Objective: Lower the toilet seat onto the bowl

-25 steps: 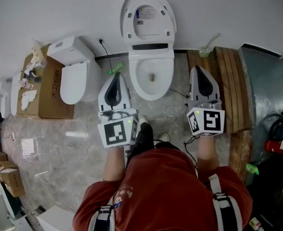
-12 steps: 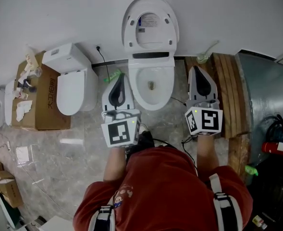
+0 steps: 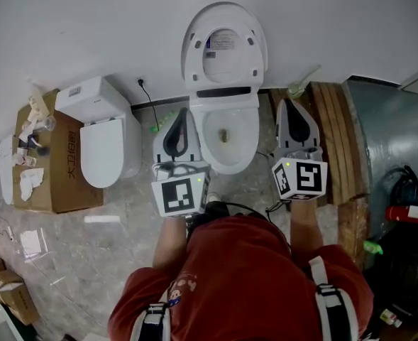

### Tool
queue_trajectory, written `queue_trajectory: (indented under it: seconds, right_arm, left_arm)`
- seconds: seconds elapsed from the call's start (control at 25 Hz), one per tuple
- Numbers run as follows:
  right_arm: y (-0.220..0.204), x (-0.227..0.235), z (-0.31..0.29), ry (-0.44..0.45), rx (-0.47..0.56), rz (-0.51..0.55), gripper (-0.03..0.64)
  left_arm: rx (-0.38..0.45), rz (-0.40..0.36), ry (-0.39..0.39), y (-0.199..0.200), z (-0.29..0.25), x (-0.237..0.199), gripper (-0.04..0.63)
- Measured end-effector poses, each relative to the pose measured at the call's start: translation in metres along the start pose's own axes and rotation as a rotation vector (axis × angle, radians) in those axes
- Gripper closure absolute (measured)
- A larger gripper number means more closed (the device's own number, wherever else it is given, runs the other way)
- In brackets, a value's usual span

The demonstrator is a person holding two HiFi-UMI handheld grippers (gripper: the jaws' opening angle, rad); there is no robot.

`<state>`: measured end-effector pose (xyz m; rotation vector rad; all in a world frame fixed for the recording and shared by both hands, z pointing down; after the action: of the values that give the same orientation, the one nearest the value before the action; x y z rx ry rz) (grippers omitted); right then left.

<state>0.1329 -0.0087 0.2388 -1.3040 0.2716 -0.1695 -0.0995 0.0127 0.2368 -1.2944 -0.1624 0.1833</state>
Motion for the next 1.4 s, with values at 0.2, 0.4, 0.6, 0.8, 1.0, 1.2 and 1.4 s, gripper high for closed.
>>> queue_trajectory:
  seconds: [0.2, 0.4, 0.6, 0.8, 1.0, 1.2, 1.4]
  right_arm:
    - [-0.004, -0.015, -0.026, -0.010, -0.014, 0.010, 0.601]
    - [-0.017, -0.018, -0.045, -0.031, -0.031, 0.003, 0.601]
    - [-0.036, 0.001, -0.072, -0.032, -0.040, -0.023, 0.601]
    - [-0.049, 0.026, -0.104, -0.022, -0.026, -0.034, 0.601]
    - [-0.062, 0.058, -0.136, -0.011, -0.024, -0.048, 0.601]
    - [-0.078, 0.087, -0.166, 0.005, -0.035, -0.071, 0.601]
    - [-0.093, 0.108, -0.187, 0.045, -0.040, -0.095, 0.601]
  left_arm:
    - [-0.037, 0.009, -0.018, -0.008, -0.017, -0.024, 0.583]
    - [-0.047, 0.026, -0.032, -0.021, -0.037, -0.033, 0.583]
    - [-0.063, 0.027, -0.030, -0.037, -0.064, -0.029, 0.583]
    - [-0.068, -0.006, -0.023, -0.052, -0.099, -0.021, 0.583]
    - [-0.106, -0.063, -0.010, -0.065, -0.139, -0.011, 0.583]
    - [-0.074, -0.034, 0.008, -0.067, -0.180, 0.001, 0.584]
    - [-0.096, -0.050, 0.032, -0.073, -0.204, 0.013, 0.583]
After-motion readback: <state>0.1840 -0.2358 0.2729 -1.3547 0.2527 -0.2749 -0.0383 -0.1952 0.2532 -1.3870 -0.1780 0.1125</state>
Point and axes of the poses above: the fingertips, and each gripper's own axes: z backward along the fingers, x to its right, y out of its top, the point moved 6 cm from there along z, backward along the fingers, and after that the axes turned 7 degrees about x, right-handed, at the moved point
